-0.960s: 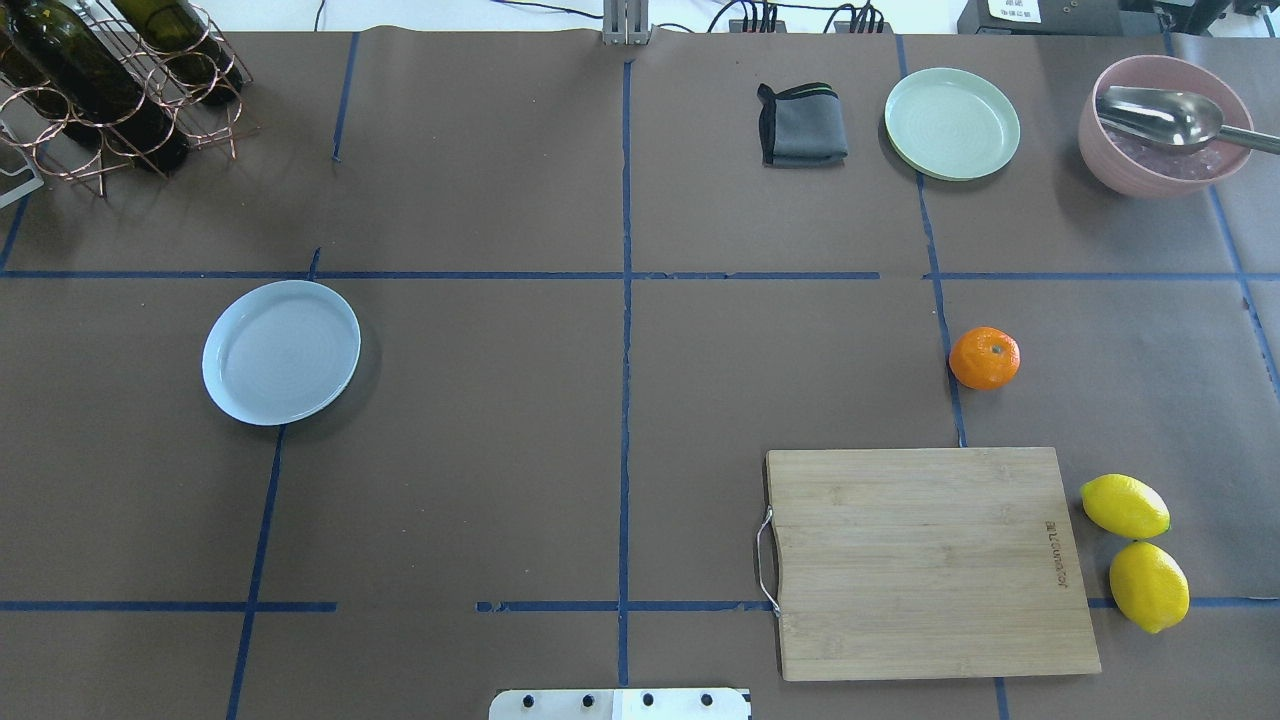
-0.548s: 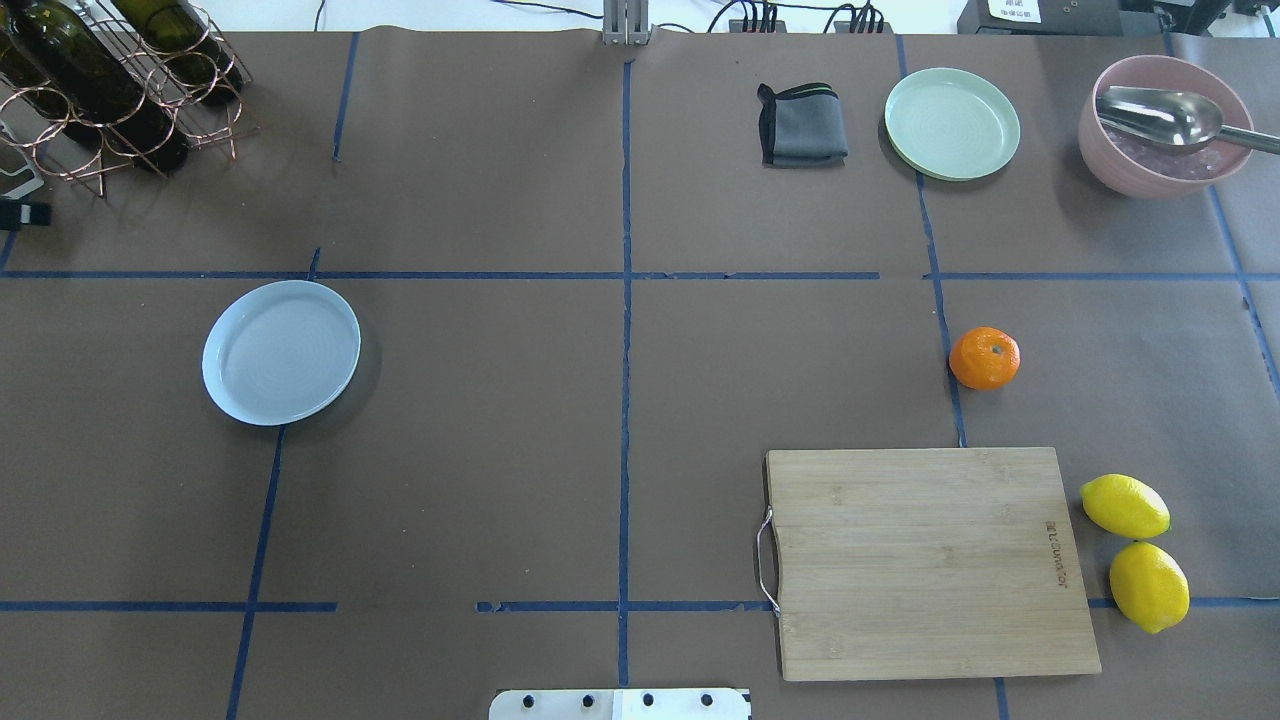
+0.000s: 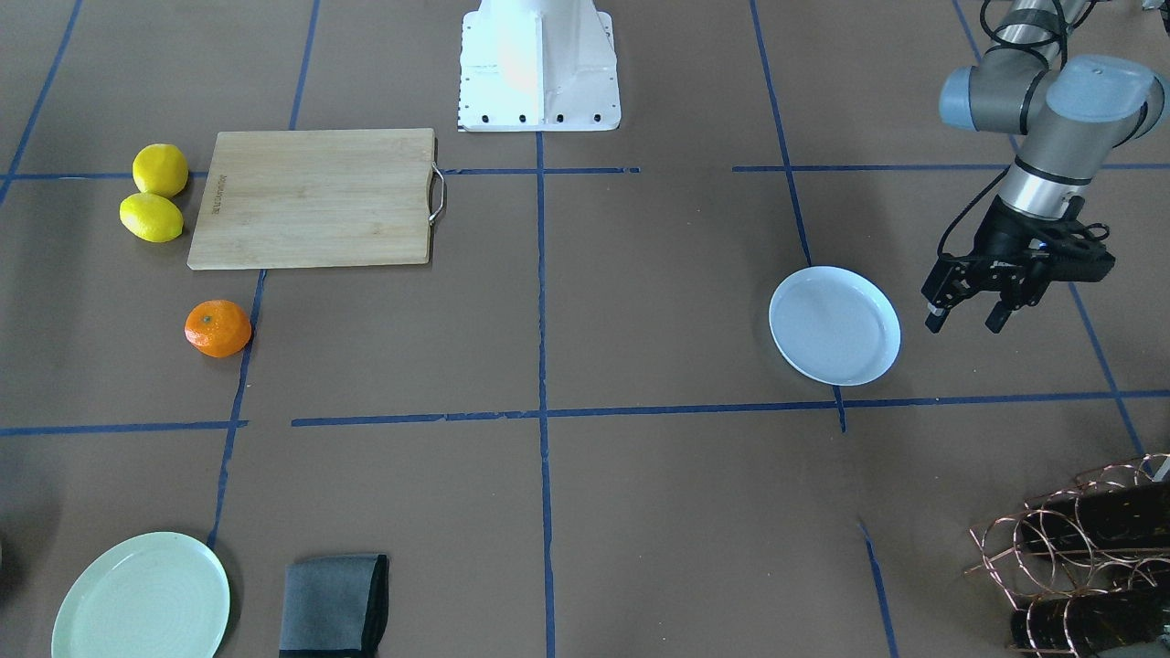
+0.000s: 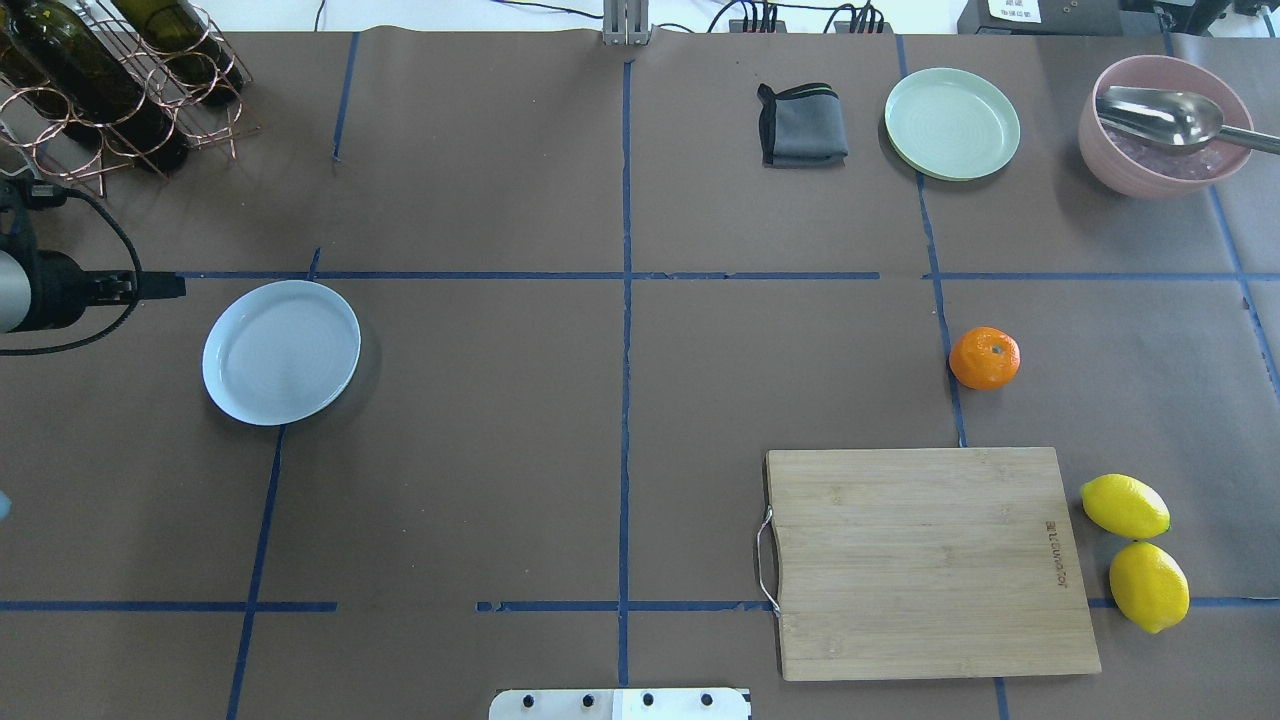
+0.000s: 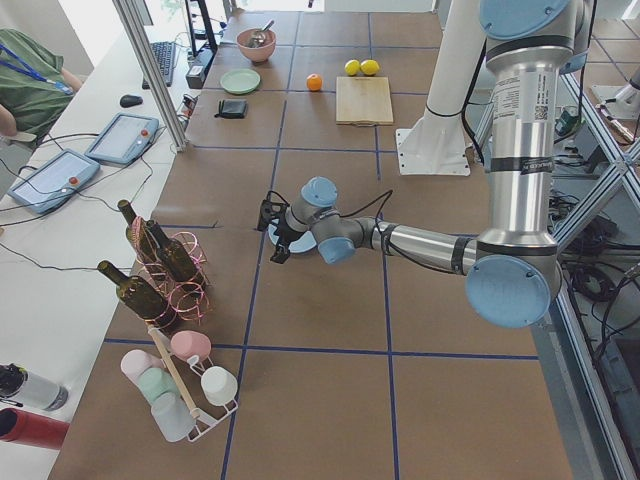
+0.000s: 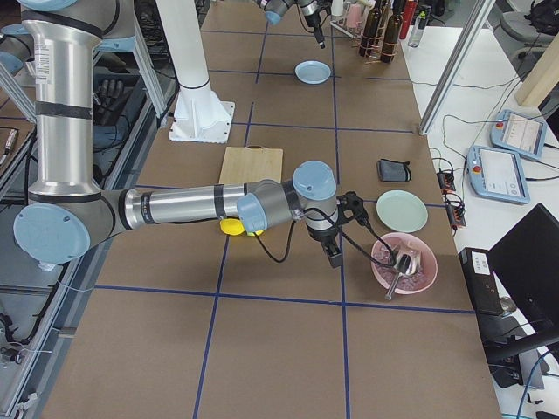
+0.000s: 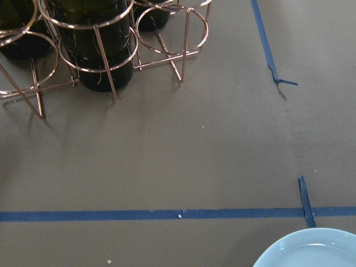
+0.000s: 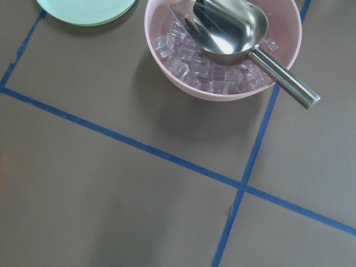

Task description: Pick orange to plate

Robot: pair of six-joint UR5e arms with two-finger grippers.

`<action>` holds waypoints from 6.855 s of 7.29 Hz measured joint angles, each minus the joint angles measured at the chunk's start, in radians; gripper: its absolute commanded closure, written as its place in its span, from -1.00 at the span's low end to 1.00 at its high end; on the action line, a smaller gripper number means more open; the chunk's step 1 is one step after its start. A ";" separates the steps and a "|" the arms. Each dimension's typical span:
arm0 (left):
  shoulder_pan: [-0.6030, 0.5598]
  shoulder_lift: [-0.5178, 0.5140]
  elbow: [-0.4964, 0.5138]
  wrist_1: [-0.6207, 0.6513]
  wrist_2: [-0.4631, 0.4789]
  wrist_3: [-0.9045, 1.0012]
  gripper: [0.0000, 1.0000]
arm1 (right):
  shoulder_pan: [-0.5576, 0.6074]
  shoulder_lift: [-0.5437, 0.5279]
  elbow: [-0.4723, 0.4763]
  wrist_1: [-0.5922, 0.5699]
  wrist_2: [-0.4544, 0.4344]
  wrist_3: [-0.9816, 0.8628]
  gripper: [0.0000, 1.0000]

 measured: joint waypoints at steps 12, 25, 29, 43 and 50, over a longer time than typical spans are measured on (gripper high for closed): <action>0.167 -0.080 -0.009 -0.011 0.076 -0.151 1.00 | 0.000 -0.002 -0.001 0.000 0.000 0.000 -1.00; 0.358 -0.620 0.166 0.318 0.170 -0.303 -1.00 | 0.000 -0.006 0.006 0.000 0.017 0.001 -1.00; 0.062 -0.336 -0.167 0.535 -0.077 0.303 -1.00 | -0.021 0.007 0.019 0.004 0.058 -0.001 -1.00; -0.815 0.128 -0.021 0.906 -0.528 1.407 -1.00 | -0.626 0.270 -0.022 0.075 -0.341 0.704 -1.00; -0.815 0.126 -0.043 0.905 -0.529 1.408 -1.00 | -0.740 0.193 -0.036 0.170 -0.433 0.756 -1.00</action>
